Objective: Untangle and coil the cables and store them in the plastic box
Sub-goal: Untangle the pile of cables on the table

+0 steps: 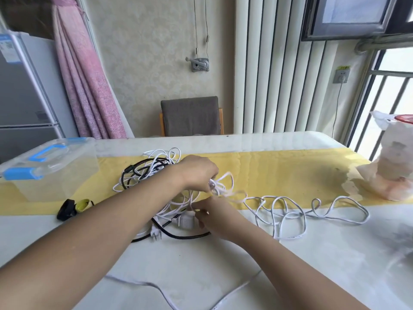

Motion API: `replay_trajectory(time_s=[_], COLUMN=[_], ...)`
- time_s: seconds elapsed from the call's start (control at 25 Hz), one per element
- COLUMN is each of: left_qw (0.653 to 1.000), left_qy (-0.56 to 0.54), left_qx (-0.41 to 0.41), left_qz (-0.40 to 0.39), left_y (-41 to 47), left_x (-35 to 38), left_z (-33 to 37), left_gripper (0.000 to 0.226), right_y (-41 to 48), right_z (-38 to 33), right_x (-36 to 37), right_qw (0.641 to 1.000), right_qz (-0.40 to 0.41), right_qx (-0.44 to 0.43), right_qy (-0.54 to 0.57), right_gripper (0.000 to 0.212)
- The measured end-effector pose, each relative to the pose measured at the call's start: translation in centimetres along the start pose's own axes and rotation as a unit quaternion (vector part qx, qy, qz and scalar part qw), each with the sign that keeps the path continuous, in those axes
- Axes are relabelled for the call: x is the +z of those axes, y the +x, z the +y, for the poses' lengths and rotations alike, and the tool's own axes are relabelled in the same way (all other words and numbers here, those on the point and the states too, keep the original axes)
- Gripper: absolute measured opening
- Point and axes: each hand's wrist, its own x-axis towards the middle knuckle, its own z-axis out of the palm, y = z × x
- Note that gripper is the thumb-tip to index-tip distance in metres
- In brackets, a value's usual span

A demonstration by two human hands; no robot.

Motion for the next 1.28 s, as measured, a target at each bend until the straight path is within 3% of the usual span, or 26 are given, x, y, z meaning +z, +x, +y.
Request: replay_trajectory(time_s=[0.08,0.12,0.16,0.2,0.24,0.32,0.36,0.4,0.44,0.48,0.64,0.8,0.92,1.04,1.16,1.28], left_qw=[0.991,0.966,0.918,0.846,0.747,0.480,0.352,0.259,0.208,0.194,0.231,0.247,0.317,0.389,0.413,0.400], left_qy=[-0.081,-0.180,-0.295,-0.416,-0.549,-0.793,-0.865,-0.903,-0.919,-0.924,-0.931,-0.935,-0.924,-0.909,-0.905,-0.913], left_qx=[-0.081,-0.140,-0.201,-0.253,-0.286,-0.291,-0.275,-0.256,-0.238,-0.220,-0.147,-0.103,-0.077,-0.044,-0.018,0.026], left_qz=[0.071,0.119,0.171,0.215,0.243,0.237,0.228,0.228,0.237,0.245,0.241,0.231,0.199,0.140,0.104,0.071], left_y=[0.3,0.4,0.4,0.2,0.0,-0.5,-1.0,-1.3,-1.6,-1.9,-2.5,-3.6,-4.3,-4.3,-4.3,-4.3], left_x=[-0.2,-0.1,-0.2,-0.2,0.0,0.6,1.0,2.0,3.0,3.7,5.2,5.0,4.3,3.8,3.6,3.6], left_z=[-1.1,-2.0,-3.0,-3.9,-4.6,-5.1,-4.8,-4.5,-4.0,-3.4,-1.2,-1.6,-1.5,-0.7,-0.5,-0.5], left_gripper=[0.025,0.025,0.027,0.027,0.024,0.018,0.018,0.020,0.022,0.024,0.030,0.035,0.042,0.044,0.042,0.031], right_y=[0.1,0.3,0.4,0.6,0.8,0.8,0.6,0.4,0.0,-0.3,-1.1,-1.0,-0.6,-0.2,0.1,0.1], right_z=[0.3,0.4,0.5,0.5,0.6,0.7,0.8,1.0,1.2,1.4,2.8,3.4,2.5,1.4,0.9,0.5], right_x=[-0.7,-1.1,-1.6,-2.0,-2.4,-3.3,-3.9,-4.5,-5.2,-5.8,-7.4,-6.4,-5.0,-3.1,-2.3,-2.7], right_qw=[0.999,0.998,0.995,0.990,0.984,0.974,0.969,0.965,0.961,0.957,0.954,0.979,0.992,0.988,0.945,0.849], right_qz=[0.025,0.055,0.091,0.131,0.166,0.195,0.199,0.200,0.203,0.202,0.167,0.105,0.111,0.106,0.103,0.072], right_qx=[0.011,0.018,0.024,0.023,0.017,0.006,0.008,0.019,0.034,0.056,0.160,0.123,0.041,0.028,0.084,0.121], right_qy=[-0.032,-0.039,-0.039,-0.043,-0.060,-0.118,-0.147,-0.170,-0.186,-0.199,-0.191,-0.121,-0.031,0.106,0.298,0.510], right_gripper=[0.034,0.039,0.043,0.044,0.045,0.046,0.046,0.045,0.045,0.045,0.039,0.041,0.040,0.025,0.010,0.011])
